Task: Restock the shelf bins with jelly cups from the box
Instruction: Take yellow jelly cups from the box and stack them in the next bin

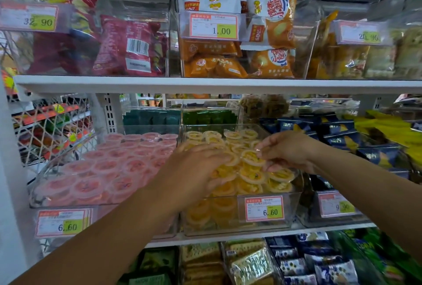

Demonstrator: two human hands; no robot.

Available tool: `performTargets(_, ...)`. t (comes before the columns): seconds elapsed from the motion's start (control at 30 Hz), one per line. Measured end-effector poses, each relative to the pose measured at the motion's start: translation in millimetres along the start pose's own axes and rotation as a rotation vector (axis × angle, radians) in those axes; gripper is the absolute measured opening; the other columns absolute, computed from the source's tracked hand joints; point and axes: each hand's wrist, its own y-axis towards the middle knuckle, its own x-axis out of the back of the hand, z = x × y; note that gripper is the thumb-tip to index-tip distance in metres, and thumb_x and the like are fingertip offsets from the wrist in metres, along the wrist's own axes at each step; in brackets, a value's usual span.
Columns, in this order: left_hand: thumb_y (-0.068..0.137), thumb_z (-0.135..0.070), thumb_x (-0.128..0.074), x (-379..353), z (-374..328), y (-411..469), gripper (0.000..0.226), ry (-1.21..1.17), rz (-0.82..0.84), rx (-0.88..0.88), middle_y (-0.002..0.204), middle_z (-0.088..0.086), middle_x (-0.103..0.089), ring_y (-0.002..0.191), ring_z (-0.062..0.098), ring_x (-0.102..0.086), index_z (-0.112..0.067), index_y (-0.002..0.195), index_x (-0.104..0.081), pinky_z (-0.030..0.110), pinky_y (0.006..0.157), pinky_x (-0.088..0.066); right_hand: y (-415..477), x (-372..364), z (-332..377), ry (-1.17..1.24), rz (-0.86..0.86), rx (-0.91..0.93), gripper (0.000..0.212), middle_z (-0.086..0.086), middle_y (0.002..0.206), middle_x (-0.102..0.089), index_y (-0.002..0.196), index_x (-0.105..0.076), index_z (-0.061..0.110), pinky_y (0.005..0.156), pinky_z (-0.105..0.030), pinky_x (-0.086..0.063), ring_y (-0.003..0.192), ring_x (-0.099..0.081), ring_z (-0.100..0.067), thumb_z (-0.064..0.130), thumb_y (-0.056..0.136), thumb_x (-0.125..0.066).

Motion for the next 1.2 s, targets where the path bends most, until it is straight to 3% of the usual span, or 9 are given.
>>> performTargets(0.4, 0.094, -0.051, -0.051, 0.6, -5.1, -3.6, 0.057, -0.026, -0.033, 0.020, 0.154, -0.023, -0.027, 0.143, 0.003, -0.020, -0.046, 0.146, -0.028, 0.036, 0.119, -0.009, -11.4, -1.4, -6.0, -0.206, -0.075, 0.170, 0.025, -0.011, 0.073, -0.067, 0.116, -0.061, 0.011, 0.054, -0.020, -0.052, 0.062, -0.064, -0.016, 0.010, 0.092, -0.062)
performTargets(0.63, 0.094, -0.044, -0.053, 4.6, -17.1, -29.4, 0.055, -0.128, -0.238, -0.001, 0.151, -0.019, -0.034, 0.136, -0.004, -0.021, -0.041, 0.145, -0.033, 0.017, 0.112, -0.007, -44.3, -0.4, -12.2, -0.460, -0.348, 0.402, 0.018, 0.009, 0.088, -0.067, 0.111, -0.064, 0.027, 0.051, -0.015, -0.050, 0.059, -0.064, -0.004, 0.026, 0.094, -0.060)
performTargets(0.7, 0.093, -0.043, -0.054, 0.4, -25.1, -56.1, 0.050, -0.244, -0.323, 0.024, 0.141, -0.016, -0.048, 0.125, -0.008, -0.031, -0.036, 0.141, -0.042, 0.013, 0.103, -0.020, -69.7, -15.1, -22.3, -0.428, -0.349, 0.517, 0.014, 0.011, 0.077, -0.065, 0.105, -0.065, 0.033, 0.051, -0.013, -0.047, 0.057, -0.062, -0.003, 0.029, 0.093, -0.061)
performTargets(0.77, 0.093, -0.045, -0.051, -13.1, -36.1, -91.5, 0.042, -0.398, -0.350, 0.031, 0.124, -0.017, -0.059, 0.113, -0.005, -0.048, -0.034, 0.133, -0.051, 0.014, 0.088, -0.036, -94.9, -36.6, -44.5, -0.392, -0.165, 0.532, 0.013, 0.006, 0.070, -0.064, 0.101, -0.064, 0.036, 0.053, -0.015, -0.046, 0.054, -0.059, -0.005, 0.028, 0.091, -0.062)
performTargets(0.83, 0.092, -0.048, -0.050, -38.8, -46.7, -130.0, 0.035, -0.559, -0.195, 0.080, 0.110, -0.027, -0.059, 0.100, -0.008, -0.055, -0.041, 0.126, -0.054, 0.011, 0.080, -0.044, -111.4, -64.2, -79.4, -0.404, 0.198, 0.353, 0.018, 0.004, 0.073, -0.066, 0.106, -0.063, 0.038, 0.054, -0.018, -0.046, 0.057, -0.059, -0.006, 0.028, 0.092, -0.061)
performTargets(0.93, 0.094, -0.044, -0.054, -110.7, -53.7, -184.8, 0.029, -0.696, 0.270, 0.231, 0.111, -0.030, -0.057, 0.099, -0.009, -0.055, -0.045, 0.123, -0.056, 0.017, 0.081, -0.049, -108.9, -111.1, -160.2, -0.464, 0.671, 0.013, 0.023, 0.003, 0.083, -0.069, 0.118, -0.060, 0.027, 0.055, -0.021, -0.048, 0.062, -0.061, -0.006, 0.020, 0.097, -0.054)
performTargets(1.03, 0.098, -0.032, -0.052, -206.1, -56.2, -240.1, 0.029, -0.753, 0.605, 0.377, 0.121, -0.018, -0.058, 0.108, 0.002, -0.056, -0.038, 0.125, -0.058, 0.032, 0.092, -0.050, -93.5, -161.1, -264.8, -0.428, 0.845, -0.317, 0.027, 0.000, 0.088, -0.061, 0.126, -0.054, 0.012, 0.053, -0.013, -0.046, 0.066, -0.056, -0.006, 0.013, 0.101, -0.044)
performTargets(1.1, 0.098, -0.025, -0.052, -265.3, -60.1, -273.1, 0.030, -0.776, 0.760, 0.483, 0.127, -0.008, -0.059, 0.112, 0.011, -0.057, -0.031, 0.127, -0.057, 0.037, 0.094, -0.049, -82.8, -186.2, -331.3, -0.447, 0.869, -0.429, 0.026, 0.000, 0.093, -0.062, 0.122, -0.060, 0.017, 0.062, -0.016, -0.048, 0.075, -0.060, -0.011, 0.015, 0.097, -0.051)
performTargets(1.2, 0.098, -0.027, -0.052, -330.2, -68.1, -311.7, 0.032, -0.820, 0.927, 0.601, 0.129, -0.004, -0.058, 0.114, 0.016, -0.057, -0.027, 0.130, -0.054, 0.033, 0.094, -0.048, -76.3, -208.2, -445.2, -0.221, 1.008, -0.486, 0.034, 0.005, 0.086, -0.067, 0.099, -0.070, 0.030, 0.066, -0.021, -0.052, 0.075, -0.067, -0.011, 0.051, 0.073, -0.075)
